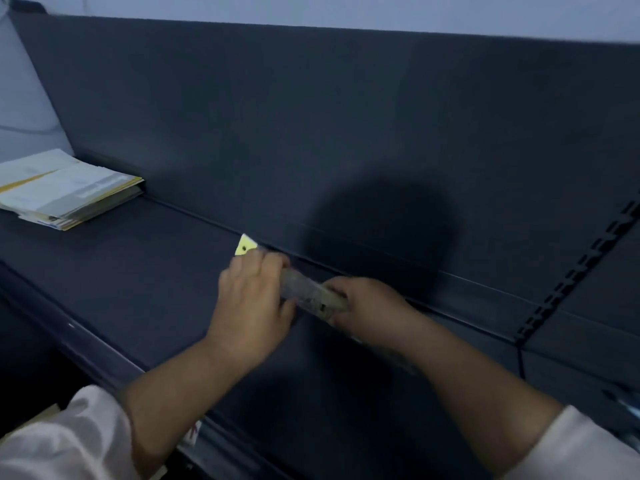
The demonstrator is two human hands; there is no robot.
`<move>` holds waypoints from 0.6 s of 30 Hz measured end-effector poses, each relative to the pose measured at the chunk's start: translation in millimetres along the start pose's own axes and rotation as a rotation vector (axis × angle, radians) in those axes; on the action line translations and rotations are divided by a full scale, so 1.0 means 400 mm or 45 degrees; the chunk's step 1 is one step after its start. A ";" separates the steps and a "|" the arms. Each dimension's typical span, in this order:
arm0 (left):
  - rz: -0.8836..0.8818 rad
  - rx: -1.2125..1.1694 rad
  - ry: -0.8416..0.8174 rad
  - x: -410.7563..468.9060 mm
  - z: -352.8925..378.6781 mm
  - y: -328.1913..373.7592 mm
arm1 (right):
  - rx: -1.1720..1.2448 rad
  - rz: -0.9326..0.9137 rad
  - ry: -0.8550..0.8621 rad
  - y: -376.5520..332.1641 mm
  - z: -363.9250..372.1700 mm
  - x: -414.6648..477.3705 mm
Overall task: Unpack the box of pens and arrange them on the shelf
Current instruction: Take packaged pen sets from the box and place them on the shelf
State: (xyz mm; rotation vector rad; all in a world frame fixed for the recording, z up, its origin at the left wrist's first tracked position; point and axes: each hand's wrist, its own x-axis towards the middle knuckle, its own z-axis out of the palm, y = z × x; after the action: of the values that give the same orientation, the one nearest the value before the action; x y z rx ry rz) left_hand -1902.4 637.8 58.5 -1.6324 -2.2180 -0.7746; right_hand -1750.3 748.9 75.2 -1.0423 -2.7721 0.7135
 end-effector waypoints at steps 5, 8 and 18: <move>0.321 0.353 -0.597 0.026 0.034 0.029 | -0.223 -0.032 -0.094 0.037 0.042 -0.021; 0.287 0.360 -0.880 0.030 0.052 0.043 | -0.232 0.017 -0.132 0.069 0.041 -0.041; 0.372 0.244 -0.821 0.026 0.065 0.020 | -0.112 0.147 0.074 0.190 0.029 -0.113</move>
State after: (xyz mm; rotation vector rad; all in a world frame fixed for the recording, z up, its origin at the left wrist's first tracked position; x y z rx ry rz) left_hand -1896.0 662.5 44.5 -2.2553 -2.2439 0.0628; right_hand -1673.2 765.2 33.4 -1.2275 -2.7346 0.5680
